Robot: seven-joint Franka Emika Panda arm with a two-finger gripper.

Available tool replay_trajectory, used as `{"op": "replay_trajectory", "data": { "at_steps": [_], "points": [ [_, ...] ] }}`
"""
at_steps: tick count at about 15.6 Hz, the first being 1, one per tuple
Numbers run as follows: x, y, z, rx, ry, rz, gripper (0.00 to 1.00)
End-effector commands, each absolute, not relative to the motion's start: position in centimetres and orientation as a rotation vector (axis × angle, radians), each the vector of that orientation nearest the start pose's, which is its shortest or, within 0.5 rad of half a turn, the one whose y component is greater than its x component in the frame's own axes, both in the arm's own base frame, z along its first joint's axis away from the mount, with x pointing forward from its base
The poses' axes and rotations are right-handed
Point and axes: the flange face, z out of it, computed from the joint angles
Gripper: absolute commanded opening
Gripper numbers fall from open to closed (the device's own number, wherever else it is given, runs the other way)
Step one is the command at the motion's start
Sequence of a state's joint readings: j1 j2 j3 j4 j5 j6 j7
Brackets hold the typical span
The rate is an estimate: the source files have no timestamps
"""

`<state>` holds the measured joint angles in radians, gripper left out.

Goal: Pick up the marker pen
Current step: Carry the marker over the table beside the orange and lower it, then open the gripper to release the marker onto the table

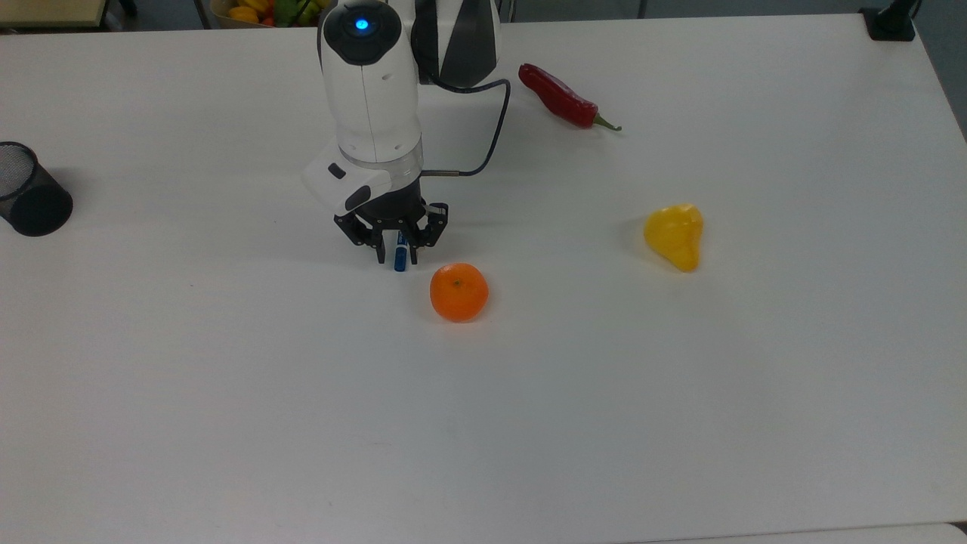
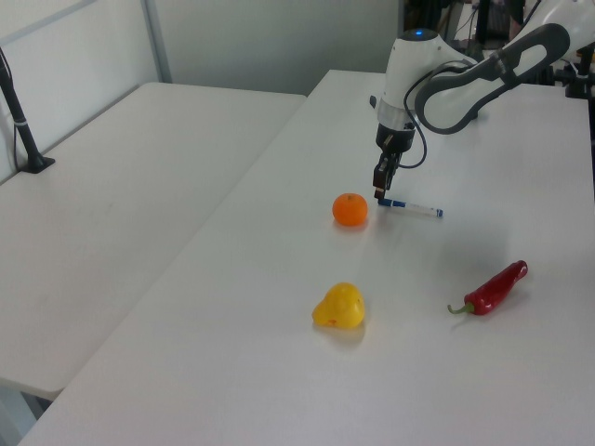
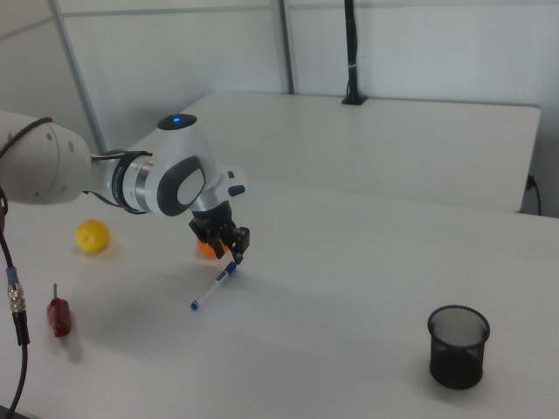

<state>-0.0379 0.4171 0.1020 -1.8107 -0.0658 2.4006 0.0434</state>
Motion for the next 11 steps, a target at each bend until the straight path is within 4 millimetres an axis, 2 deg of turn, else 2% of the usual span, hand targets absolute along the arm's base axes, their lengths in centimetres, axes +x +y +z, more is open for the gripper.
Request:
{"op": "replay_trajectory", "data": {
  "at_steps": [1,7,10,11],
  "points": [
    [66.3,4.2,33.2,-3.143,-0.137,-0.282,1.0],
    [66.3,4.2,33.3,-3.148,-0.146,-0.285,1.0],
    [66.1,4.0,35.0,-3.15,-0.14,-0.305,1.0],
    [66.1,4.0,36.7,-3.147,-0.136,-0.341,1.0]
  ]
}}
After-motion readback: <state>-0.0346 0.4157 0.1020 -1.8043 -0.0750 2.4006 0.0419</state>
